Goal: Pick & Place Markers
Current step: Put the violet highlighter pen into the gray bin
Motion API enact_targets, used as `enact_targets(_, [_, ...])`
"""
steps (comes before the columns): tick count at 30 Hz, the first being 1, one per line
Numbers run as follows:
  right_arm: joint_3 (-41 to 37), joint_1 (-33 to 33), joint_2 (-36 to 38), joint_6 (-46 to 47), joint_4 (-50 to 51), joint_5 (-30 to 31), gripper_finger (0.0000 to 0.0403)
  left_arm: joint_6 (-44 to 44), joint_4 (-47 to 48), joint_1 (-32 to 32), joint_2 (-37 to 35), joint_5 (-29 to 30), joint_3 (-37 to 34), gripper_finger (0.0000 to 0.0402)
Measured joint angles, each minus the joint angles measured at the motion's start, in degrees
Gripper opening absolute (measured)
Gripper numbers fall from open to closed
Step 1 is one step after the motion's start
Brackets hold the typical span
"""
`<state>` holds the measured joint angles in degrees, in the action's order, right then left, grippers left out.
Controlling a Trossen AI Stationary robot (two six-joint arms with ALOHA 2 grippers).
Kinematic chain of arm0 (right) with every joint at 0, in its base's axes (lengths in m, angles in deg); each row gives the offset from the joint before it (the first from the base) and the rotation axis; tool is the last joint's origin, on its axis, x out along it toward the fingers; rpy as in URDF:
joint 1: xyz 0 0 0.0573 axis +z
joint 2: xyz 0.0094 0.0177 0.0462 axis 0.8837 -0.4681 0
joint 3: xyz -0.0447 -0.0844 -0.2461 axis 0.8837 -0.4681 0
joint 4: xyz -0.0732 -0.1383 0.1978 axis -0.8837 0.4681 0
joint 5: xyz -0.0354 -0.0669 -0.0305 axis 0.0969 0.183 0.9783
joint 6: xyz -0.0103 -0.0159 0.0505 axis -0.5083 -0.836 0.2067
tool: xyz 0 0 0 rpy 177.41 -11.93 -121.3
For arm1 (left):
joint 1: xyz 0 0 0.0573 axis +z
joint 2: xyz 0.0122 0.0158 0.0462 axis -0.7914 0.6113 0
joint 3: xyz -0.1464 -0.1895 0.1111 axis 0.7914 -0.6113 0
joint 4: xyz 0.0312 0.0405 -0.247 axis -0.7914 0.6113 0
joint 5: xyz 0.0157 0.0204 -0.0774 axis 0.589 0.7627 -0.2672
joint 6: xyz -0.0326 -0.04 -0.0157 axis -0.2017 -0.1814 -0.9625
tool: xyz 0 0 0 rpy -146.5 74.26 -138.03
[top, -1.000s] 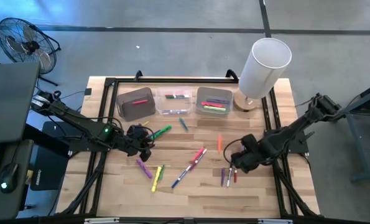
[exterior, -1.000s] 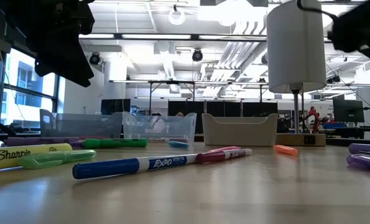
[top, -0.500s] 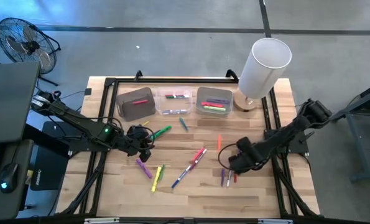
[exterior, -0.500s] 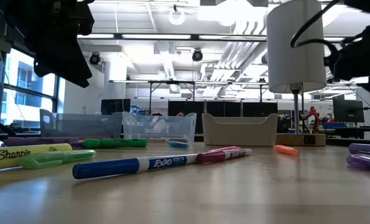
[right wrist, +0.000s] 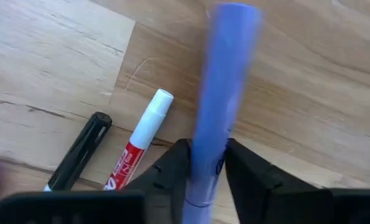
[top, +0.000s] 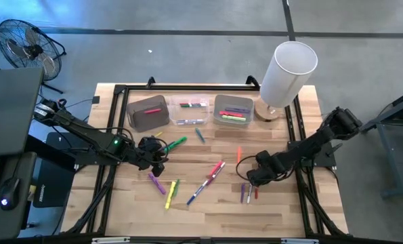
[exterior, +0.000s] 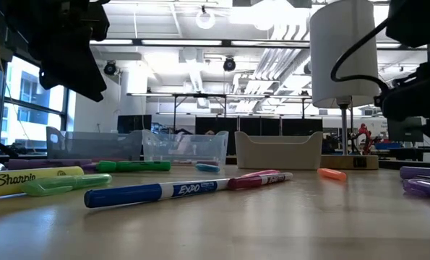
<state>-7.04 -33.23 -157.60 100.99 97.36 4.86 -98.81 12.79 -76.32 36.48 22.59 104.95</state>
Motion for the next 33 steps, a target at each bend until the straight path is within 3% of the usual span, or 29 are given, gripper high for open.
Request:
enact_targets(3, [0.21, -0.1, 0.98, -1.75, 2.08, 1.33, 0.0054, 0.0, 0.0, 0.01, 0.0, 0.02, 0.0, 0.014])
enact_targets(12, [4.82, -7.7, 12.01, -11.86, 14.63, 5.28, 0.0051, 0.0, 0.01, 0.01, 0.02, 1.11, 0.0, 0.014])
enact_targets(17, [14.54, -14.29, 15.11, -30.78, 19.08, 17.53, 0.0051, 0.0, 0.04, 0.01, 0.02, 2.39, 0.0, 0.014])
enact_targets(23, [30.19, -23.71, 11.59, -60.77, 15.45, 26.81, 0.0051, 0.0, -0.31, 0.01, 0.02, 2.64, 0.0, 0.014])
enact_targets(28, [41.93, -31.54, 3.31, -84.05, 10.37, 27.77, 0.0051, 0.0, -3.31, 0.01, 0.02, 3.53, 0.0, 0.014])
enact_targets(33, [47.44, -37.98, -6.71, -99.47, 10.33, 26.16, 0.0051, 0.02, -6.9, 0.01, 0.84, 5.67, 0.0, 0.014])
